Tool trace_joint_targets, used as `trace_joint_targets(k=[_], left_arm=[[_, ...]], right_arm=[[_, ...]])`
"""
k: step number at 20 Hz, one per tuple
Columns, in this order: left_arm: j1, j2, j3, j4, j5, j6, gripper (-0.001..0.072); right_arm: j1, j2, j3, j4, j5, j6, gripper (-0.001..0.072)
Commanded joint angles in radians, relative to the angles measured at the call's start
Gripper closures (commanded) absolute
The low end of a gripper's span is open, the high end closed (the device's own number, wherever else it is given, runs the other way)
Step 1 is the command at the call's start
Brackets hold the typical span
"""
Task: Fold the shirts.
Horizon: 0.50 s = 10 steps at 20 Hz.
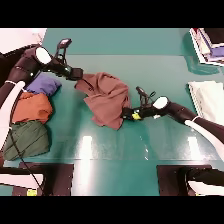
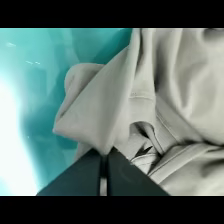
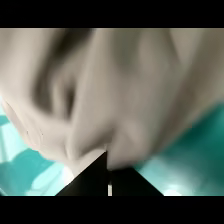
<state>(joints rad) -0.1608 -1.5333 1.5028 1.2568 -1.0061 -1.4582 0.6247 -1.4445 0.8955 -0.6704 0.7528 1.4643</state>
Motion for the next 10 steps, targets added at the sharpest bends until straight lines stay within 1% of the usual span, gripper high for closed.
trace_joint_targets(k=[1,3,5,7,10], left_arm=[[0.036,0.089,0.034,0.05,0.004,0.0,0.0684],[0.065,0.187,0.066,0.057,0.007,0.001,0.0684],[0.081,0.302,0.095,0.076,0.008,0.004,0.0684],[0.081,0.423,0.12,0.071,0.002,0.038,0.0684],[0.081,0.603,0.152,0.068,-0.005,0.046,0.0684]], right_arm=[[-0.101,0.068,0.089,-0.297,0.114,0.12,0.0697],[-0.201,0.181,0.145,-0.509,0.225,0.18,0.0697],[-0.3,0.302,0.219,-0.624,0.311,0.184,0.0697],[-0.385,0.419,0.303,-0.668,0.352,0.174,0.0697],[-0.47,0.574,0.438,-0.667,0.372,0.131,0.0697]])
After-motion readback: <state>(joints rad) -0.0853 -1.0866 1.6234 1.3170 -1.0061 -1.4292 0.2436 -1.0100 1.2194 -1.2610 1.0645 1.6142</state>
